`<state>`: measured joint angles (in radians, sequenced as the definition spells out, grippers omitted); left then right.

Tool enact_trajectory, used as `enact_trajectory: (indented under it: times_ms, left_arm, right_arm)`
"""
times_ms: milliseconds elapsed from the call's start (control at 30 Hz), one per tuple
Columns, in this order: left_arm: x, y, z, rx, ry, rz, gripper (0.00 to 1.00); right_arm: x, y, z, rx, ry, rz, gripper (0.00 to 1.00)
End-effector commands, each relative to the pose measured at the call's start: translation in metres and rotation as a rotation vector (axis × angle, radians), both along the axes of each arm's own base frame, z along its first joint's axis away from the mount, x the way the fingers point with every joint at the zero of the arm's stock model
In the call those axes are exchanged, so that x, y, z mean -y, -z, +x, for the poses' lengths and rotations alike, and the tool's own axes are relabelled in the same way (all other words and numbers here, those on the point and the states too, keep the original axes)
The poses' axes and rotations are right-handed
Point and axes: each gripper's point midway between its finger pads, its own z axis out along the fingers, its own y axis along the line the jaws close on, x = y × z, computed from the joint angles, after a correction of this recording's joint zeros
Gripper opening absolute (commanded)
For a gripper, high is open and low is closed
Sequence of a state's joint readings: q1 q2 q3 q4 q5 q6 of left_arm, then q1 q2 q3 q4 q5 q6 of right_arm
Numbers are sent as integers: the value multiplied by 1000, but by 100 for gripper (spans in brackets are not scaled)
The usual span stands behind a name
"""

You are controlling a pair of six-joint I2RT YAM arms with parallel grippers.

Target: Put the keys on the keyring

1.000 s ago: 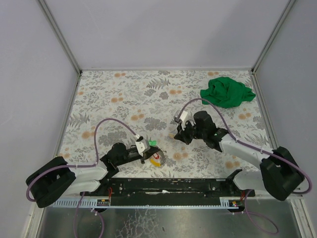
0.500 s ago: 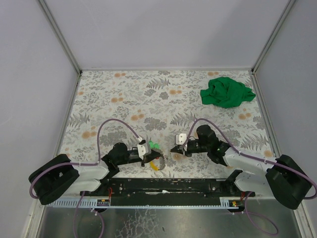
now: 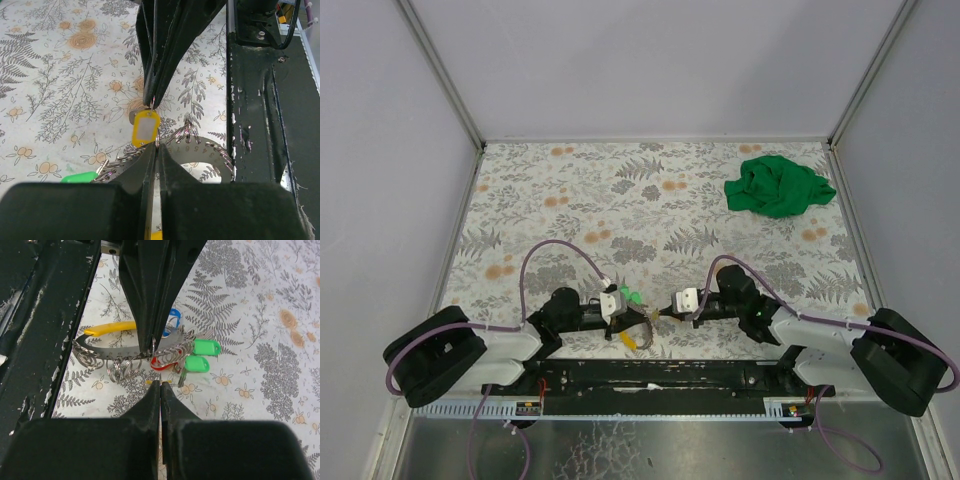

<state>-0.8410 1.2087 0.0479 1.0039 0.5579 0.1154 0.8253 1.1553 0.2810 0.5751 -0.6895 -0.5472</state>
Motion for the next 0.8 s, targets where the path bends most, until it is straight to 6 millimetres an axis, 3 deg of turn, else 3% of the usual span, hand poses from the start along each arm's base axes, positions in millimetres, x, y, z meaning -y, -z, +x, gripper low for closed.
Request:
enact_trajectory:
  times_ms: [0, 500, 767]
  left_arm:
    - [8, -23, 3, 86, 35, -68, 0]
    - [8, -26, 6, 106, 24, -71, 0]
    - [9, -26, 5, 104, 32, -74, 0]
  right_arm:
    - [-12, -19, 3, 90, -17, 84, 0]
    - [-17, -8, -8, 54, -69, 48, 0]
    - [-19, -11, -8, 57, -66, 67, 0]
